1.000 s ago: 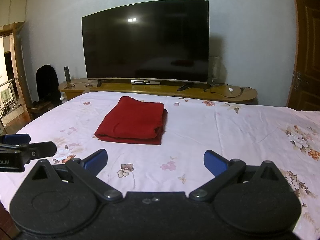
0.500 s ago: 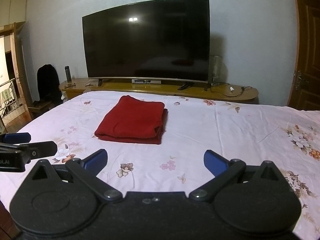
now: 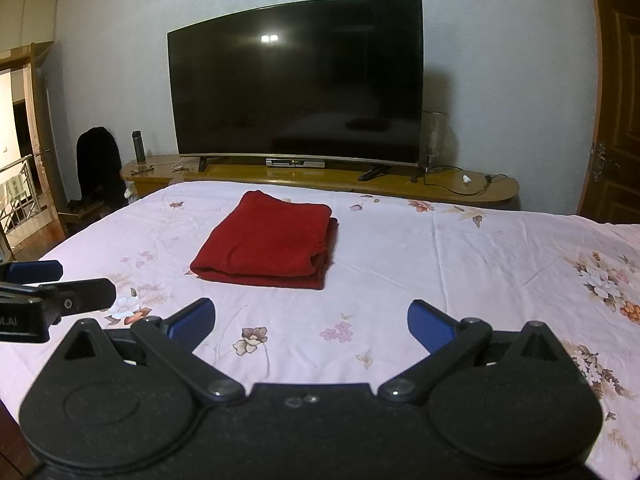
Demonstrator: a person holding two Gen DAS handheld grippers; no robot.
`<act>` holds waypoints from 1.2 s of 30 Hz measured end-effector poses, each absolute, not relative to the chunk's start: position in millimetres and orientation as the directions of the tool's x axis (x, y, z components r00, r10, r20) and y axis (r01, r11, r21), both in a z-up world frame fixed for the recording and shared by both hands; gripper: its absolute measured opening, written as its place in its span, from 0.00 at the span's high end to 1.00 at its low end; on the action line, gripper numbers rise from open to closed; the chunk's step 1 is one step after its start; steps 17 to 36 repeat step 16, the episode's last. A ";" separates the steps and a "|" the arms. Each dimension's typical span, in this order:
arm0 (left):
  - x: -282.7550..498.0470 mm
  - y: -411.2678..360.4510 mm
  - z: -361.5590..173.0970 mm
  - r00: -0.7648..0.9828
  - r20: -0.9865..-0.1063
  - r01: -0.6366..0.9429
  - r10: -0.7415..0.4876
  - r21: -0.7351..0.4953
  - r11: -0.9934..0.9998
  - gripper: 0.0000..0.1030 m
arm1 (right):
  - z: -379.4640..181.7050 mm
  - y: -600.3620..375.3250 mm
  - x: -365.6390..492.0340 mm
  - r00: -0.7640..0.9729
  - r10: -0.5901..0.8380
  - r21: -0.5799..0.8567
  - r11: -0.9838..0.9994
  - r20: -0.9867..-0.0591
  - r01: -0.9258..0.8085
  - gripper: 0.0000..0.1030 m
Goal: Fold small clothes
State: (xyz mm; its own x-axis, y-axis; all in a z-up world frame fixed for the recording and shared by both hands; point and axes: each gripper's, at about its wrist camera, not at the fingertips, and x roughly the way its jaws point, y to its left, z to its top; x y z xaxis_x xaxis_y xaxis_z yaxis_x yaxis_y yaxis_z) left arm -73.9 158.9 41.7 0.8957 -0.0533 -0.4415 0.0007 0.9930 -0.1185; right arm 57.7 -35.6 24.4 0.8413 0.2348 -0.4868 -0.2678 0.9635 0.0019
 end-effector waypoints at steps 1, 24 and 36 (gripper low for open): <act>-73.9 158.8 42.1 0.896 -0.441 0.001 -0.054 -0.120 0.993 0.00 | 24.1 -35.4 57.7 0.841 0.235 0.003 0.963 -0.487 -0.268 0.01; -77.0 161.7 42.3 0.905 -0.422 -0.003 -0.046 -0.114 0.994 0.00 | 20.2 -37.8 59.1 0.839 0.235 -0.003 0.963 -0.490 -0.271 0.01; -77.0 161.7 42.3 0.905 -0.422 -0.003 -0.046 -0.114 0.994 0.00 | 20.2 -37.8 59.1 0.839 0.235 -0.003 0.963 -0.490 -0.271 0.01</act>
